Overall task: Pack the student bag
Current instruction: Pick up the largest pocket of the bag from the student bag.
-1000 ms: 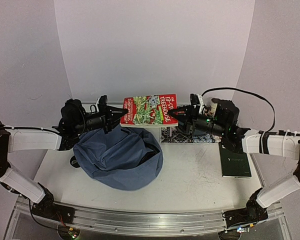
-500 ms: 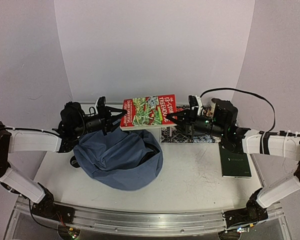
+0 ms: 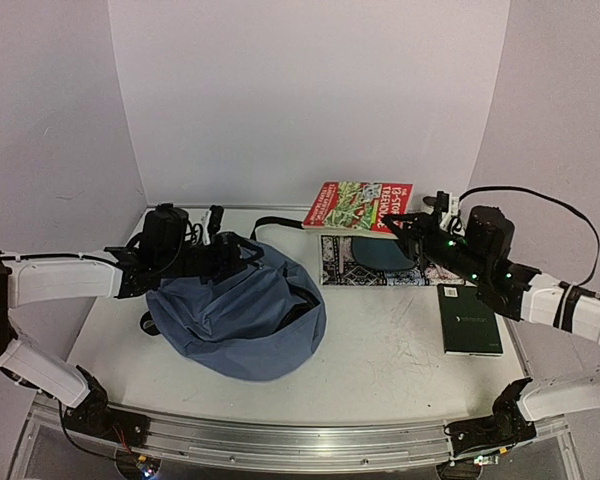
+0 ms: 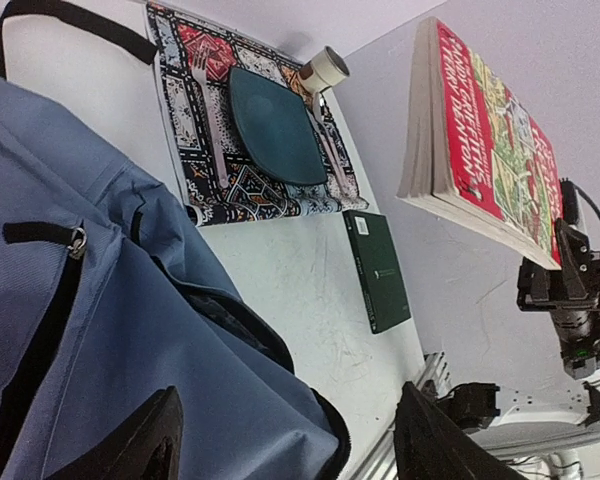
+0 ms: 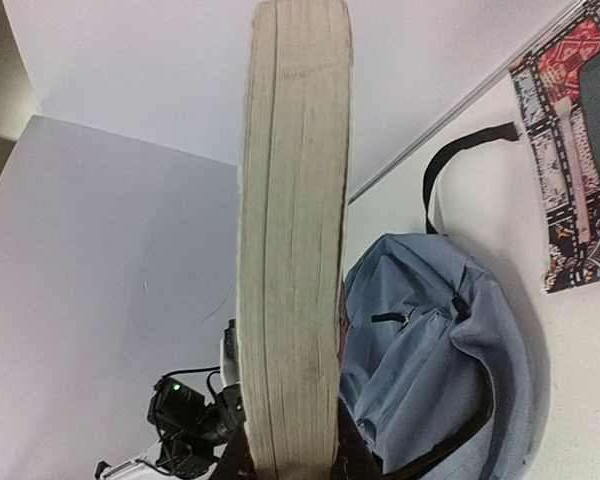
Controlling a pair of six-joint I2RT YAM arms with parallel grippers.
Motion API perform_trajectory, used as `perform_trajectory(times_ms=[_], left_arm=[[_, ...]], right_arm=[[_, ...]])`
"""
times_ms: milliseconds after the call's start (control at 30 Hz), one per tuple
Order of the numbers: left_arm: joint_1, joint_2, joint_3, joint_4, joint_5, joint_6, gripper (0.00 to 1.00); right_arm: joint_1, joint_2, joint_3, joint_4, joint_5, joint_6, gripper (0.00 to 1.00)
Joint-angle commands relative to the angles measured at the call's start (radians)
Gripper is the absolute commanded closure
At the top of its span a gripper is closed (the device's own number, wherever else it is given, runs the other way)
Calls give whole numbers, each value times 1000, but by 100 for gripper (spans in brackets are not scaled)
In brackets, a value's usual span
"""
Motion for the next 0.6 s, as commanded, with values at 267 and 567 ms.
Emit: perform_trajectory(times_ms=[267,567], left_arm=[[-258,93,321,-501,-360,431,19],[-454,216,457,-657,-580,558,18]], right_arm=[[-1,-112,-28,14,123,-7,100],[0,-121,-43,9,128,3,100]])
